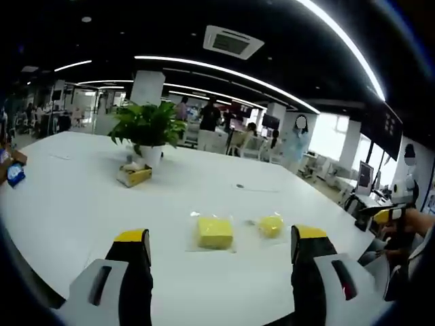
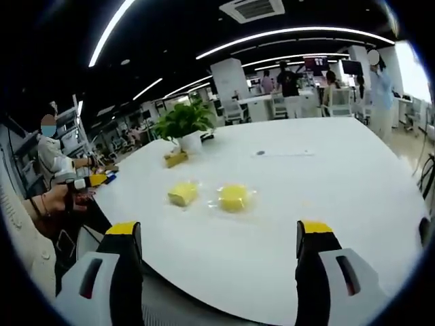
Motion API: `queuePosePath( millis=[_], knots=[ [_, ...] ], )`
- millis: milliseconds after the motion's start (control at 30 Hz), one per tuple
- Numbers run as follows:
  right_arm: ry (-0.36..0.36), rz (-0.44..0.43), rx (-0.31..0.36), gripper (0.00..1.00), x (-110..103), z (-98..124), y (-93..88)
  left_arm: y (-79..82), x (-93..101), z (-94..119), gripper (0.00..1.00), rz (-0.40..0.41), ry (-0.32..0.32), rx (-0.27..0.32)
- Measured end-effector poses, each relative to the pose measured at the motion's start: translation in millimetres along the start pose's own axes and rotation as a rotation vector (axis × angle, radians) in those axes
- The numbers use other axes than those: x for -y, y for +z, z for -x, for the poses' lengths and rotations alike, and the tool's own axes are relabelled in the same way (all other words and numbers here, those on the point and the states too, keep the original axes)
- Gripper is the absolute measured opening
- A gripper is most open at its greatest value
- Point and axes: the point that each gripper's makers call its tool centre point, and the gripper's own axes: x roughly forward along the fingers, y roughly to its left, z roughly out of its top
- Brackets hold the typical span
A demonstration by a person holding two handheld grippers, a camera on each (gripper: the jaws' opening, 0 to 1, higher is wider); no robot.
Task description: Compare the silicone blocks by pressing each to a similar depth, holding the contact briefly, and releasing to observe deformation and rebound differences across the visible hardness samples.
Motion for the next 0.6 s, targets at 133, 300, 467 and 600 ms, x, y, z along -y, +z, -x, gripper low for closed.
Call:
queuePosePath(
  millis=[133,300,467,600],
  knots=[
    [0.002,0.001,0.001,0.88,-0.5,-0.8,0.8,0.8,0.3,-0.8,0.84,-0.002,-0.001,0.0],
    [0.004,0.004,-0.002,0.88,-0.3,-1.6,0.5,0.7,1.3,-1.5,0.84,-0.007,-0.007,-0.005],
    [0.003,0.004,0.0,0.88,-1.8,-0.8,0.6,1.8,1.6,-2.1,0.84,-0.008,-0.008,-0.002],
    [0.0,0.005,0.001,0.88,-2.0,0.0,0.6,1.0,2.1,-2.2,0.84,-0.009,-0.009,-0.004]
  ],
)
